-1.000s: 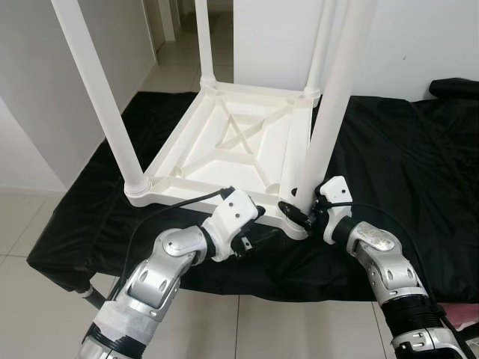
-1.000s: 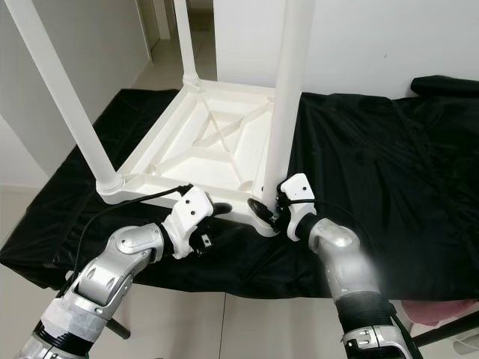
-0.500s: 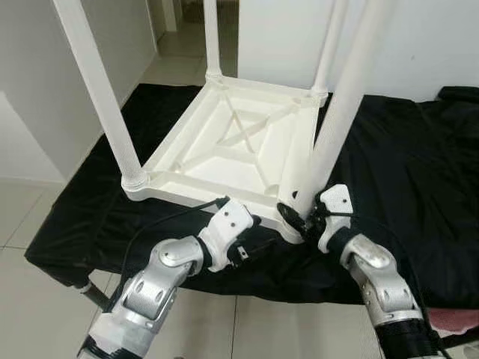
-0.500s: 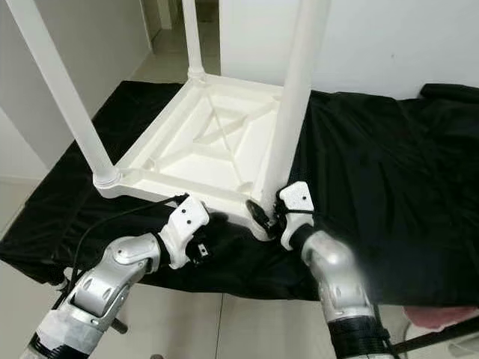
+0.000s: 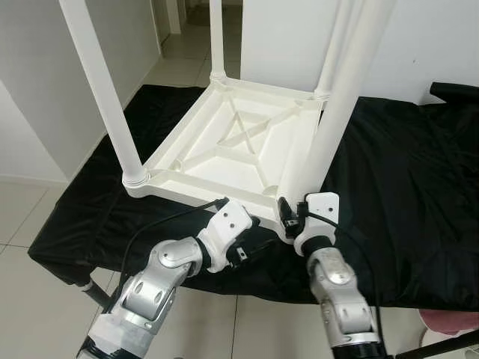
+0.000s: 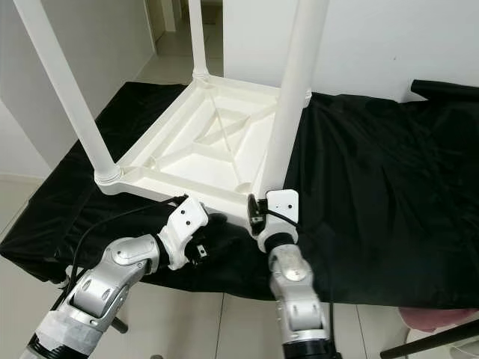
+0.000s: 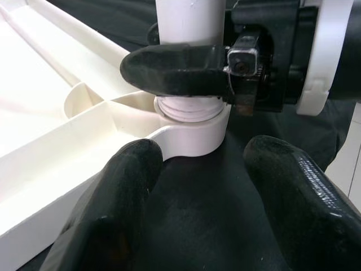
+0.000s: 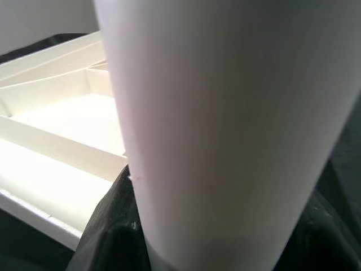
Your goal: Building children table
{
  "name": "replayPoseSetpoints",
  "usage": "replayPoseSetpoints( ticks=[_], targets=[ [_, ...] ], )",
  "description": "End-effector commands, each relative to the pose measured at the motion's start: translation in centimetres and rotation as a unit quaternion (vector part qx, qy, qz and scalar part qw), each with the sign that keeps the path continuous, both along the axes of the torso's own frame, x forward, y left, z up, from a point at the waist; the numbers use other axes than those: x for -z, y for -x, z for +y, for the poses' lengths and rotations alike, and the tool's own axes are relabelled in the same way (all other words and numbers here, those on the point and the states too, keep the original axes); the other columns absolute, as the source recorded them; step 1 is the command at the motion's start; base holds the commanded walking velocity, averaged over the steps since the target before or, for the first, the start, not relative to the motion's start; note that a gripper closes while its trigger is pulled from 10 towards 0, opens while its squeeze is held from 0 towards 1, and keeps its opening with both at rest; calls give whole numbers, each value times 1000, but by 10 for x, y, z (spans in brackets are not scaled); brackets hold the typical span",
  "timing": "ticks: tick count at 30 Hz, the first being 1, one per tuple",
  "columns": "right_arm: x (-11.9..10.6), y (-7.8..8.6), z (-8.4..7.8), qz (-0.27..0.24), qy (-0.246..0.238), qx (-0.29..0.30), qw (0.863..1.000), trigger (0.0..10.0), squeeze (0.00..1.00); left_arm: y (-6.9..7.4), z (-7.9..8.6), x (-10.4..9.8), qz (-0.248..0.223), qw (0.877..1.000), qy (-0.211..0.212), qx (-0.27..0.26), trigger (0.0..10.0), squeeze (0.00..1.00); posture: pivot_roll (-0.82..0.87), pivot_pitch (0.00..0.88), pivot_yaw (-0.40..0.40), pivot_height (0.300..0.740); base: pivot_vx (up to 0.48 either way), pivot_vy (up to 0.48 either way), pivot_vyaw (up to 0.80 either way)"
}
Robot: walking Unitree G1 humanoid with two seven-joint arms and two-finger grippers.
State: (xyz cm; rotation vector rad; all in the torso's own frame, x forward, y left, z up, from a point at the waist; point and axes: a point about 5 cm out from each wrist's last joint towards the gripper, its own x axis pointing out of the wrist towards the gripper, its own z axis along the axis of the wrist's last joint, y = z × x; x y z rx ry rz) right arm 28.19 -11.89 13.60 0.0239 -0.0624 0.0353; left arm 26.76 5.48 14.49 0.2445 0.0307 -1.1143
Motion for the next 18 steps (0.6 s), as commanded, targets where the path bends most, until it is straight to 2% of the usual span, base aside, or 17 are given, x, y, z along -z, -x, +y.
replayPoseSetpoints(
  ticks=[1, 4, 13, 14, 18],
  targets=[
    [8, 4, -10, 30, -14, 93, 995, 10000, 0, 1, -1, 2, 0, 1000, 1, -5, 10000, 0, 5, 37, 28, 740, 0, 0, 0],
    [7, 4, -13, 29, -12, 114, 993, 10000, 0, 2, -2, 2, 1, 1000, 3, -5, 10000, 0, -1, 40, 27, 740, 0, 0, 0],
    [5, 8, -10, 23, 0, 120, 992, 10000, 0, 0, -4, 1, 0, 1000, 4, -2, 10000, 0, -4, 45, 30, 740, 0, 0, 0],
    [4, 7, -12, 21, -7, 112, 993, 10000, 1000, 0, -4, 1, 0, 1000, 4, -2, 10000, 0, -6, 45, 28, 740, 0, 0, 0],
    [-1, 6, -17, 5, -18, 77, 997, 10000, 1000, 0, -5, 0, -2, 1000, 6, -2, 10000, 0, -8, 43, 27, 740, 0, 0, 0]
  ],
)
